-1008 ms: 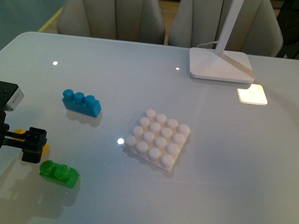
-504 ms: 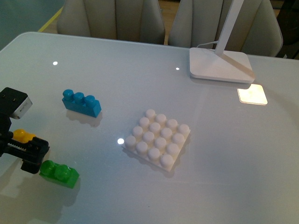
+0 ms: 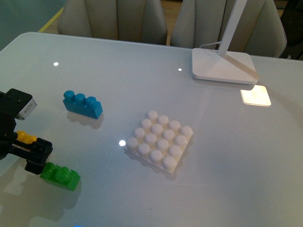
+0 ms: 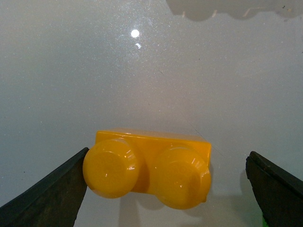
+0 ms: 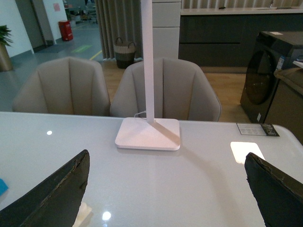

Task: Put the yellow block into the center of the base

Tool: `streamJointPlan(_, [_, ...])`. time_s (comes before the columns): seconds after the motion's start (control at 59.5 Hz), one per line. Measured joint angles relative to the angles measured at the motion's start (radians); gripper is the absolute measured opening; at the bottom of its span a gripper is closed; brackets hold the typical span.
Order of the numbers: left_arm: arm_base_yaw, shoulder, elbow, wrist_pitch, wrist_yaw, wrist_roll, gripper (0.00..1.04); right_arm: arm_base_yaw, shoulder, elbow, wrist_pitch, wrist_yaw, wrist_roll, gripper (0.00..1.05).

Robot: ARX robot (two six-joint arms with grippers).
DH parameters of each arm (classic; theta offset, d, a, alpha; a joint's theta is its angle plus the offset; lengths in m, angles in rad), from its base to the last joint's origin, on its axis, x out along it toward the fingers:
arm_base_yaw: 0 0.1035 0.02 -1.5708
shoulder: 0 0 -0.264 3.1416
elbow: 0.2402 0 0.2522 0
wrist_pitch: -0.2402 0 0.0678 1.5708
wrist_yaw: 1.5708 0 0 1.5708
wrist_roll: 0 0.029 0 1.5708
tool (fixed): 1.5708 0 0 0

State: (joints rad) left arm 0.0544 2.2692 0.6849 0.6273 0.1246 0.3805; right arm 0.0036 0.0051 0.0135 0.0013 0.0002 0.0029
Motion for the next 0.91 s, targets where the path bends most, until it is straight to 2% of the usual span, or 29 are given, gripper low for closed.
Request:
streamJointPlan(0.487, [0.006, 0.011, 0.006, -0.007, 0.000, 0.019, 0.97, 0.000, 0.000, 0.000, 0.000, 0.000, 0.000, 0.96])
streamJointPlan(0.706, [0.005, 0.011, 0.007, -0.008, -0.002, 0.022, 0.66, 0.000, 0.000, 0.000, 0.000, 0.000, 0.000, 0.96])
streamJointPlan(0.907, [0.000, 0.011, 0.009, -0.006, -0.004, 0.021, 0.63, 0.000, 0.000, 0.000, 0.000, 0.000, 0.000, 0.96])
